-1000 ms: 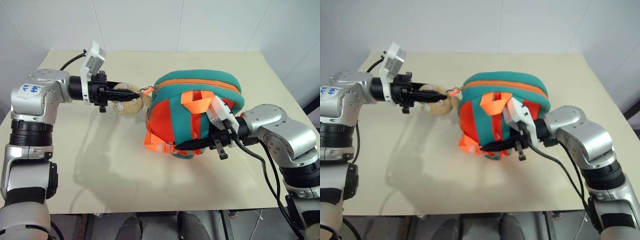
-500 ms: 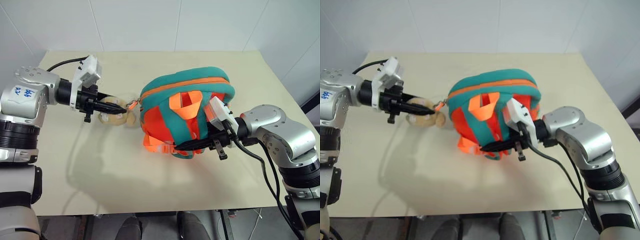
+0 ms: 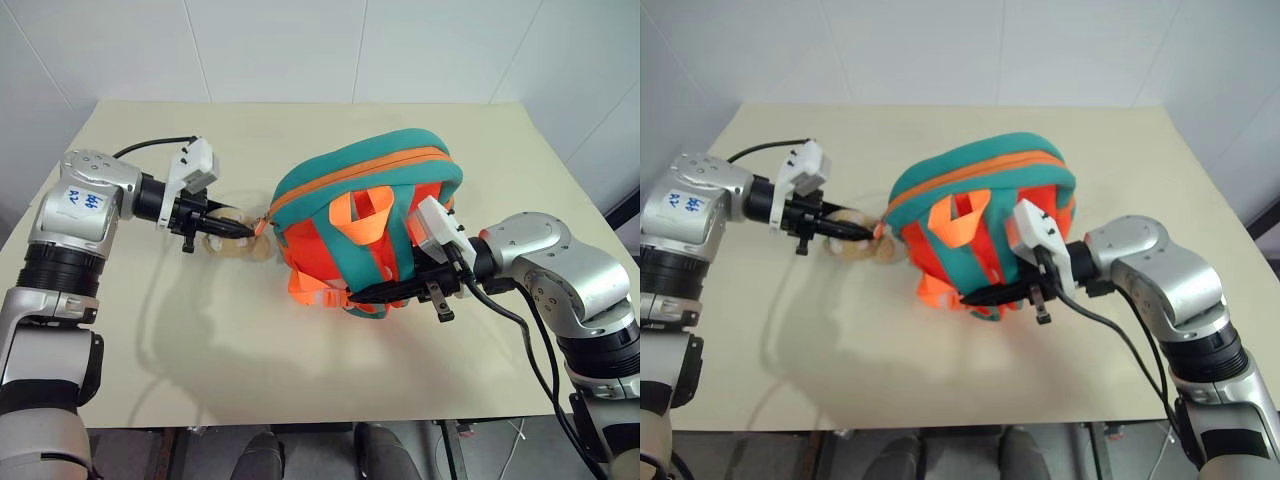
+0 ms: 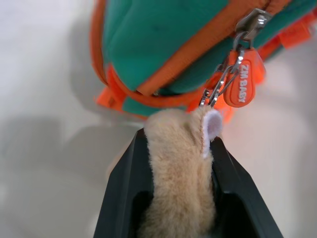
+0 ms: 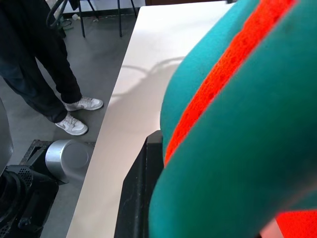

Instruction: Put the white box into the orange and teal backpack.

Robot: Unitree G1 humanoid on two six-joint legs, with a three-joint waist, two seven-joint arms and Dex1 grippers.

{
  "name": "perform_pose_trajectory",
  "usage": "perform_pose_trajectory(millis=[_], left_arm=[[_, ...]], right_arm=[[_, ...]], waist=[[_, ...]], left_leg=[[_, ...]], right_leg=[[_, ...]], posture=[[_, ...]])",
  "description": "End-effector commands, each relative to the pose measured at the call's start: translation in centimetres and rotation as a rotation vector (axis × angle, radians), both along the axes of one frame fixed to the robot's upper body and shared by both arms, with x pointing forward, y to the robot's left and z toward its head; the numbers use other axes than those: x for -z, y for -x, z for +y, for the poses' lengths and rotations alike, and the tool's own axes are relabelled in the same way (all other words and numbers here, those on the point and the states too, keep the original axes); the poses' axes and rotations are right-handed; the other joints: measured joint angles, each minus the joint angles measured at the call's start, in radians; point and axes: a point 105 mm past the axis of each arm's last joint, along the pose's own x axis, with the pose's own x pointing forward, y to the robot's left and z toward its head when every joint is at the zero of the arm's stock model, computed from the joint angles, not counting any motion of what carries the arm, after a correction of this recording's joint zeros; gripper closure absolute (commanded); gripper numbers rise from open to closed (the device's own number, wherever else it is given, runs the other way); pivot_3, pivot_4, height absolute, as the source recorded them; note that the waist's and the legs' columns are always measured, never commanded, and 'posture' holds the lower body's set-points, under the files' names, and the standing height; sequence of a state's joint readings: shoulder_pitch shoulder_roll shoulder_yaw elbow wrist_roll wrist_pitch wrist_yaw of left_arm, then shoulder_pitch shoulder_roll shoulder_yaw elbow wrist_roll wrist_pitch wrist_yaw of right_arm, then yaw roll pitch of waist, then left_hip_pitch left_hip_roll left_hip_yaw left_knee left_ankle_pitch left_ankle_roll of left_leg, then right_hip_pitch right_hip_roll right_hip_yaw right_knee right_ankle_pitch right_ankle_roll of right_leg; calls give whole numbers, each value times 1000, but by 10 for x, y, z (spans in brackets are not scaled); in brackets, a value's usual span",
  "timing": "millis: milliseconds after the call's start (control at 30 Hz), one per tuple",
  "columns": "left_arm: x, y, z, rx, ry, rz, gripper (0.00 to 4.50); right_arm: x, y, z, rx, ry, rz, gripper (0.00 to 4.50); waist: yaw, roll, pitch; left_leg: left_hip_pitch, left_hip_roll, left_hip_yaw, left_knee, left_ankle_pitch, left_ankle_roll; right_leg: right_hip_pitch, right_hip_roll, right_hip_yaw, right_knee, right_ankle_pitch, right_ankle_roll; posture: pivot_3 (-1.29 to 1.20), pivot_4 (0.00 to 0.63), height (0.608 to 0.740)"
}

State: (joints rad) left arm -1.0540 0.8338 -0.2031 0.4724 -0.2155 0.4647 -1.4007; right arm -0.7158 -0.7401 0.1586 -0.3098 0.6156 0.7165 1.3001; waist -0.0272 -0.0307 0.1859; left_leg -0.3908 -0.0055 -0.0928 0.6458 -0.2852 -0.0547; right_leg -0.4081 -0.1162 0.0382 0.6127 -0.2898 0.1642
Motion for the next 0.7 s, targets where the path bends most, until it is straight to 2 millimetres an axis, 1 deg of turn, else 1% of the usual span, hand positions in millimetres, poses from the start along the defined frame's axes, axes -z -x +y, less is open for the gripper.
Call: perform_pose_trajectory(millis=[33, 167, 300, 500, 600, 700], left_arm=[[1, -3, 14, -36, -70, -18, 3794], [8, -11, 17, -65, -94, -19, 3794], [20, -22, 22, -89, -172, -27, 3794], [32, -32, 23, -79, -269, -46, 3794], [38, -34, 17, -48, -288, -40, 3794], [50, -36, 10, -18, -318, -29, 3794]], right_arm=[[-7, 6, 1, -26, -15, -36, 3963], [-6, 5, 2, -24, -16, -34, 3963], [-7, 4, 3, -25, -20, -34, 3963], [-7, 3, 4, -29, -23, -35, 3963], [-7, 3, 5, -31, -24, -34, 3963], [-7, 3, 6, -31, -27, -33, 3963]], waist=[[-1, 0, 0], [-3, 0, 0], [0, 0, 0], [0, 0, 0], [-2, 0, 0], [-1, 0, 0]], left_leg=[[0, 0, 0, 0, 0, 0], [0, 0, 1, -1, 1, -2], [0, 0, 1, 1, 0, -1], [0, 0, 1, 0, 0, 0], [0, 0, 2, 0, 0, -1], [0, 0, 2, 0, 0, -1]], right_leg=[[0, 0, 0, 0, 0, 0], [0, 0, 0, 0, 0, 0], [0, 0, 0, 0, 0, 0], [0, 0, 0, 0, 0, 0], [0, 0, 0, 0, 0, 0], [0, 0, -1, 0, 0, 0]], posture=[[0, 150, 740], [0, 150, 740], [0, 150, 740], [0, 150, 740], [0, 150, 740], [0, 150, 740]])
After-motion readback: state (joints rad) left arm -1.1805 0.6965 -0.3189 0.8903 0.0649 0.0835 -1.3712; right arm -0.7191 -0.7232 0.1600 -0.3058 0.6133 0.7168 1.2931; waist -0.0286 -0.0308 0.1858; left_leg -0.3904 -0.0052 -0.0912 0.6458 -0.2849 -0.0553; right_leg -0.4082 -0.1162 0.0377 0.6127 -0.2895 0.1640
